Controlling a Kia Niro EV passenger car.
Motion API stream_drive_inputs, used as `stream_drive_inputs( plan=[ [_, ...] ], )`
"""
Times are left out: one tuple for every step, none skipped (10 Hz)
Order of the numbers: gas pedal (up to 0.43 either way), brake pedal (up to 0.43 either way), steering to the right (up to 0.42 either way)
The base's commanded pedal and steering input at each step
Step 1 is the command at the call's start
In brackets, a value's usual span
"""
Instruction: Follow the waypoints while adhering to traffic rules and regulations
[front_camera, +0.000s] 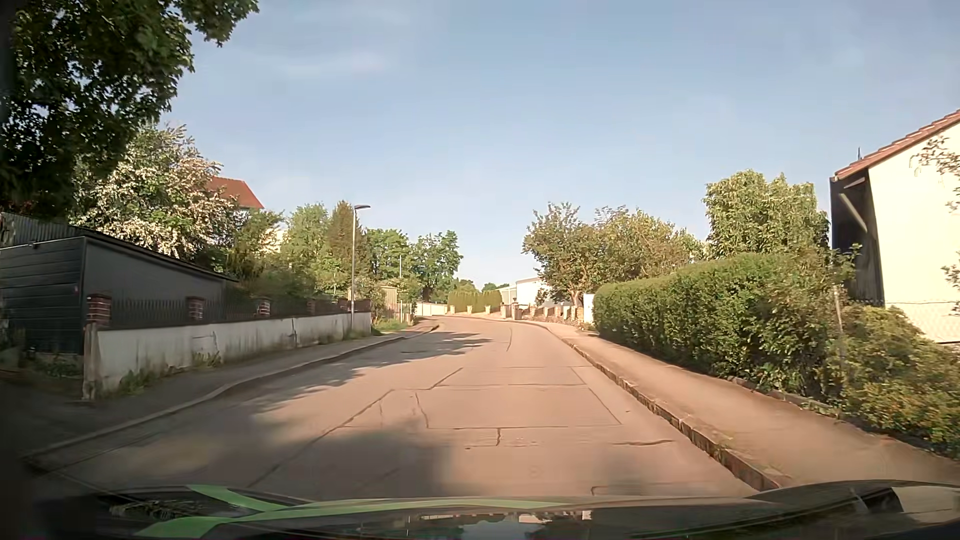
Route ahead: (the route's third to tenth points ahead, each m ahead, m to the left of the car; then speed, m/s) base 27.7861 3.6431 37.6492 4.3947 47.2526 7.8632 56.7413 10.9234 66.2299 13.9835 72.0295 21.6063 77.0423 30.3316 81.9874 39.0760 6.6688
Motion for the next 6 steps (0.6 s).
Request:
stream_drive_inputs(
  plan=[
    [0.177,0.0,-0.001],
    [0.177,0.0,-0.001],
    [0.177,0.0,-0.001],
    [0.177,0.0,-0.003],
    [0.177,0.0,-0.003],
    [0.177,0.0,-0.003]
  ],
)
